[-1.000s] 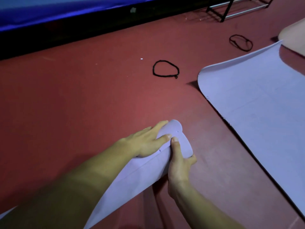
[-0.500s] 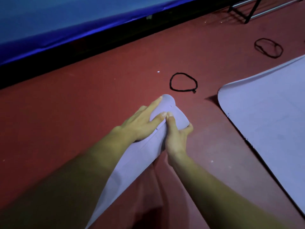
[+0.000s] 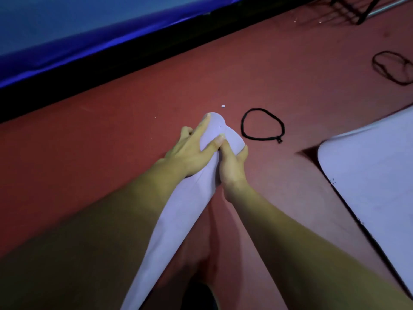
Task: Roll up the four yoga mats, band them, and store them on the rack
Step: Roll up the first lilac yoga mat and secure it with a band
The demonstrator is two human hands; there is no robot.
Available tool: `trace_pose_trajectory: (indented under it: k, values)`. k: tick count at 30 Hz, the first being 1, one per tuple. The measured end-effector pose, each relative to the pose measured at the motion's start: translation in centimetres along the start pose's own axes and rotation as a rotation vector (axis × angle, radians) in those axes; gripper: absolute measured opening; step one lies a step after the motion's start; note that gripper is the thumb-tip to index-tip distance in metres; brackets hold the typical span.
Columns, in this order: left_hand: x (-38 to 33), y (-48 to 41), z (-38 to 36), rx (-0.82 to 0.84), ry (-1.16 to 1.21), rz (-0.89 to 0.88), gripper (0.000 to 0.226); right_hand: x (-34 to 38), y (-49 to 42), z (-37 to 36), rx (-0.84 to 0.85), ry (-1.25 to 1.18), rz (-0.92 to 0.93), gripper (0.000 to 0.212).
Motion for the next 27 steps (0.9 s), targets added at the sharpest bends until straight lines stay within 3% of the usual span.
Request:
trace_pose_trajectory:
  k: [5,8,12,18,27]
  values:
    - [0.5,-1.2,-1.7,-0.021,-0.285,-0.067,0.072,1.2,-1.8,-0.2,0.003,0.122,-0.066,0.078]
    - [0.3,-2.2,-1.7,-0.035,-0.322,-0.006,0.069,2.6,-0.5,1.1,-0.034,0.215,-0.039,0.062]
    - [-1.0,-3.0,-1.9,0.001,-0.504,0.055,0.083,6.0,0.5,3.2,-0.156,0.589,0.092,0.046]
    - [-1.1,-3.6,-3.1,-0.302,-0.567,0.006,0.068,8.7,-6.1,5.8,-0.388,1.002,0.272,0.039]
    - [-1.1,-3.6,-4.7,-0.298,-0.639,0.042,0.065,6.9,-12.4,8.2,-0.474,1.257,0.274,0.031]
Point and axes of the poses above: each hand's wrist, its own y-axis away from the middle knuckle, its own z-axis out of the back of the hand, x = y × z, the point moved 2 cm from there along -y, towards the middle knuckle, and after that the axes turned 12 degrees about -z, right-handed, at the moved point
